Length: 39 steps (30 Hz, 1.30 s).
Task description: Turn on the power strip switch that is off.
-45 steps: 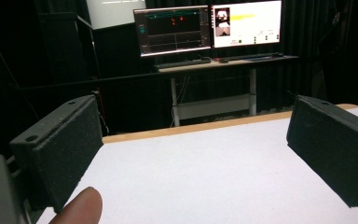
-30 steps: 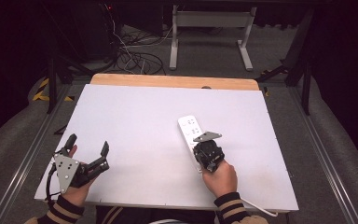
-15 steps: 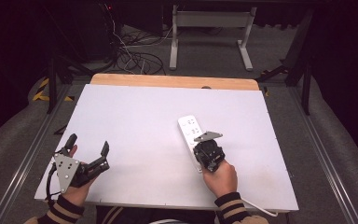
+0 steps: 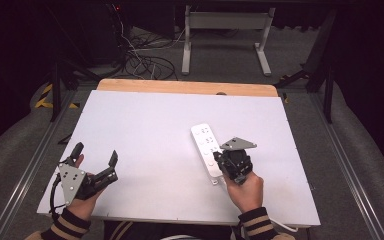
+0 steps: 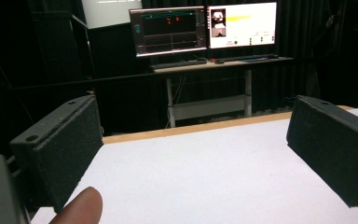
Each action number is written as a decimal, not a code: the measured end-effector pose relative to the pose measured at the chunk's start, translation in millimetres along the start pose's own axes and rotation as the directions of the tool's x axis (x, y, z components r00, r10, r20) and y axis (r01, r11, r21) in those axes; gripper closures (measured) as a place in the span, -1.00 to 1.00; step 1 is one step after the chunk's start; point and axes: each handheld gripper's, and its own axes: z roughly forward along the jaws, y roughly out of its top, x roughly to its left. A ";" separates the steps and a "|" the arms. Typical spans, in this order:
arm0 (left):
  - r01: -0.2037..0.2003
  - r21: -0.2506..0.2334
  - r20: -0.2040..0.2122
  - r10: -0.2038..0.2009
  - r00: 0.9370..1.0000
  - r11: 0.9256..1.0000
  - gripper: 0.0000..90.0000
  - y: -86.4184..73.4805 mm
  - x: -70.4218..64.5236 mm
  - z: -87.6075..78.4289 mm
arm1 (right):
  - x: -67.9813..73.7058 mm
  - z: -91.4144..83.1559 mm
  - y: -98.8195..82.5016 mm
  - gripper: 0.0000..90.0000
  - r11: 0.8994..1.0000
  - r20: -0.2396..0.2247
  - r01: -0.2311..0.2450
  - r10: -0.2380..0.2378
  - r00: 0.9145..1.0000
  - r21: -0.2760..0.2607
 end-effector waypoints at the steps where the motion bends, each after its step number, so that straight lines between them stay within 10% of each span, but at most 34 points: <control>1: -0.001 0.001 0.000 0.001 1.000 1.000 -0.92 -0.1 -0.1 0.4 | -0.5 -0.7 0.0 1.00 1.000 0.001 -0.002 0.002 1.000 -0.002; 8: 0.002 0.001 -0.003 -0.002 1.000 1.000 -0.92 -0.1 0.6 -0.1 | -3.4 -13.0 -0.7 1.00 0.996 0.004 -0.003 0.003 1.000 -0.086; 12: 0.004 0.000 -0.006 -0.004 1.000 1.000 -0.92 0.1 1.0 -0.6 | -9.5 -33.3 -5.4 1.00 0.977 -0.009 -0.009 0.008 1.000 -0.215; 16: 0.009 0.000 -0.010 -0.009 1.000 1.000 -0.91 0.1 1.7 -1.0 | -25.7 -67.2 -20.9 1.00 0.914 -0.002 -0.037 0.039 0.999 -0.405; 19: 0.005 -0.001 -0.015 -0.005 1.000 1.000 -0.91 -0.2 1.7 -1.1 | -29.4 -79.3 -29.9 1.00 0.894 0.017 -0.026 0.038 0.999 -0.447; 25: 0.003 -0.003 -0.025 -0.003 1.000 1.000 -0.91 0.0 1.7 -1.2 | -30.1 -117.7 -64.8 1.00 0.801 0.073 0.001 0.054 0.996 -0.599; 28: 0.003 -0.007 -0.025 -0.003 1.000 1.000 -0.91 0.5 1.5 -1.3 | -29.4 -127.1 -75.3 1.00 0.772 0.094 0.007 0.069 0.993 -0.635; 39: 0.006 -0.013 -0.021 -0.006 1.000 1.000 -0.91 1.2 2.2 -1.4 | -30.9 -119.7 -77.4 0.95 0.781 0.113 -0.001 0.091 0.989 -0.625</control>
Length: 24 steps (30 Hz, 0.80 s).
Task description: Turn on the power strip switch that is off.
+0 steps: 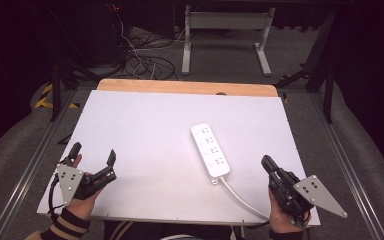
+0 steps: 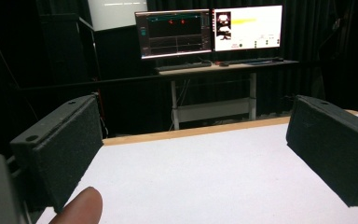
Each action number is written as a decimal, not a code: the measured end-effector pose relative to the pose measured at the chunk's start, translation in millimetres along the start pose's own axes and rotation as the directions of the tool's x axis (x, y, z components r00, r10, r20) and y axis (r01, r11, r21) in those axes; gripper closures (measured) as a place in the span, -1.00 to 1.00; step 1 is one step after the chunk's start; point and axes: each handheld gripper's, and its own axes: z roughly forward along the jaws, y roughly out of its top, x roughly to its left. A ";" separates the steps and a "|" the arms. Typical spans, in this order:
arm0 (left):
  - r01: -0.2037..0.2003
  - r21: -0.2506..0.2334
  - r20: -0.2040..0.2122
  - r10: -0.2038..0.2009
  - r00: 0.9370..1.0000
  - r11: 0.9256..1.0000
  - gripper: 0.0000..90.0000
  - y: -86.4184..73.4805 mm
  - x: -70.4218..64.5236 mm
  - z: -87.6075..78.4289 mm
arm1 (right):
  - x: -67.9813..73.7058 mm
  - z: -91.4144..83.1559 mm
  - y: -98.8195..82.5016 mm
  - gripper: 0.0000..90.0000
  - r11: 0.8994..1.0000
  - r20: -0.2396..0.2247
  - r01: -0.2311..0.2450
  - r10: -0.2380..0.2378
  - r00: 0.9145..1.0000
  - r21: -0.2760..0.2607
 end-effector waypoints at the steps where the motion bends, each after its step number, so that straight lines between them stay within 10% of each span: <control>1: 0.000 0.000 0.000 0.000 1.000 1.000 -0.91 0.0 -0.1 0.0 | -0.2 -0.2 0.0 0.94 1.000 0.001 -0.001 0.001 1.000 0.001; 5: -0.001 0.004 -0.002 0.001 1.000 1.000 -0.91 -0.2 -0.1 0.3 | -1.8 -0.4 -0.2 0.79 1.000 0.008 -0.014 0.014 1.000 -0.002; 14: 0.001 0.006 0.001 -0.001 1.000 1.000 -0.91 -0.3 -0.3 0.2 | -4.3 7.1 -1.1 -0.60 0.999 0.057 -0.023 0.020 0.998 0.046; 24: 0.001 0.007 0.005 -0.001 1.000 1.000 -0.91 -0.5 -0.5 0.4 | -3.0 9.4 -0.6 -0.75 0.998 0.079 -0.010 0.005 0.997 0.066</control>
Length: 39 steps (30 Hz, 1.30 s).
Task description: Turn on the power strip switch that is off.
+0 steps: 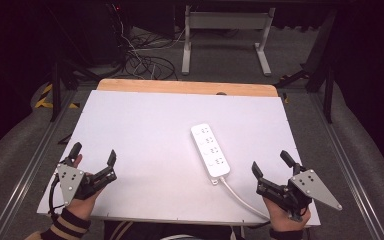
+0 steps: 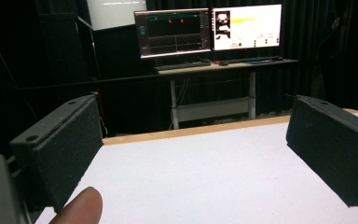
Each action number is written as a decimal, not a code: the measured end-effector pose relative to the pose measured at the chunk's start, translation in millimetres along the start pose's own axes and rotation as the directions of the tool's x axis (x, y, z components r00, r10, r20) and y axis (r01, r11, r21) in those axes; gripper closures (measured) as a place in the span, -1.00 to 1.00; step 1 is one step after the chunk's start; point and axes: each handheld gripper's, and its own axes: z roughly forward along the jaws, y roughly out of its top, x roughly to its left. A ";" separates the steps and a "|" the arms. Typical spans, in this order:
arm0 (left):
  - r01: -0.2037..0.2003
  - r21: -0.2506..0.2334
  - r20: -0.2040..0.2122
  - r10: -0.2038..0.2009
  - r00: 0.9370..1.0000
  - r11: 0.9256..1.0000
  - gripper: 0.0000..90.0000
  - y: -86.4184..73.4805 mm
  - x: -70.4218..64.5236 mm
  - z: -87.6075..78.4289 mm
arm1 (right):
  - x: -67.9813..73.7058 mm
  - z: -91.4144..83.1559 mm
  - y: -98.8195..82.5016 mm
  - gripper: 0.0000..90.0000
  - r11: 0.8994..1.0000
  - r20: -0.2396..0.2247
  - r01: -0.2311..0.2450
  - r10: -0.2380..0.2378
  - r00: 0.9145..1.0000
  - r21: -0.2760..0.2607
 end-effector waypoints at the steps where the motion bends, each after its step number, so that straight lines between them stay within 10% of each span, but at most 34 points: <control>1: 0.000 0.001 0.000 0.000 1.000 1.000 -0.91 0.0 0.0 0.1 | -0.2 0.3 0.0 -0.75 1.000 0.000 0.003 -0.003 1.000 0.000; 39: 0.008 0.005 0.006 -0.008 1.000 1.000 -0.91 -0.1 0.0 1.0 | 2.3 4.6 -2.8 -0.62 0.998 -0.023 0.019 -0.018 1.000 0.058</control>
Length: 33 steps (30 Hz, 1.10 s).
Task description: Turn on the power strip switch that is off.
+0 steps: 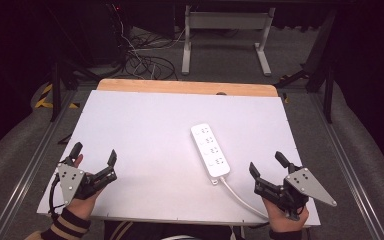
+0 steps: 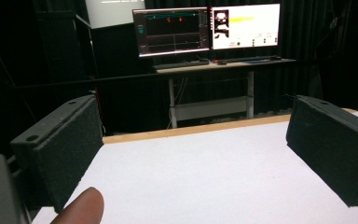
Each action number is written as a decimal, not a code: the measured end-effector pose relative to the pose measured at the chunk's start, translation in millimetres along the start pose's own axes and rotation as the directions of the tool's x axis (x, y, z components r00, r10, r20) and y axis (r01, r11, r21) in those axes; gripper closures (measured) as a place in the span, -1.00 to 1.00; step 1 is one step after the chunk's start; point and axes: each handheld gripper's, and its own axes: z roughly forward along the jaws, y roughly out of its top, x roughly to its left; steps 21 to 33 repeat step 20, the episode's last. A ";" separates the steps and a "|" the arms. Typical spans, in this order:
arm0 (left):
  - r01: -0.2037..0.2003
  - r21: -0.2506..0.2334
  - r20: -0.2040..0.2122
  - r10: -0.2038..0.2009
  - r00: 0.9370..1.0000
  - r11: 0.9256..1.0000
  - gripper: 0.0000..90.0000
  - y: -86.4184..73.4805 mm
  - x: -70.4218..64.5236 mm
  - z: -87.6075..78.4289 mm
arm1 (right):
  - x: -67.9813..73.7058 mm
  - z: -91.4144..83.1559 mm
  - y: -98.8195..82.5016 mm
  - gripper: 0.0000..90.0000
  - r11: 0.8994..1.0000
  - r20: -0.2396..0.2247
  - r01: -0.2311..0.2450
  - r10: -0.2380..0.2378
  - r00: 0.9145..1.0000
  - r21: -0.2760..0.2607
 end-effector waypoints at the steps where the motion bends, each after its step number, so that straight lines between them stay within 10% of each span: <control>1: 0.002 0.000 -0.001 -0.002 1.000 1.000 -0.91 0.0 -0.1 0.1 | -0.1 0.1 -0.2 -0.62 1.000 0.001 -0.002 0.002 1.000 0.003; 33: 0.003 0.004 0.003 -0.003 1.000 1.000 -0.91 -0.4 -0.6 2.4 | -1.7 1.1 -1.1 -0.60 1.000 0.004 -0.004 0.004 1.000 0.016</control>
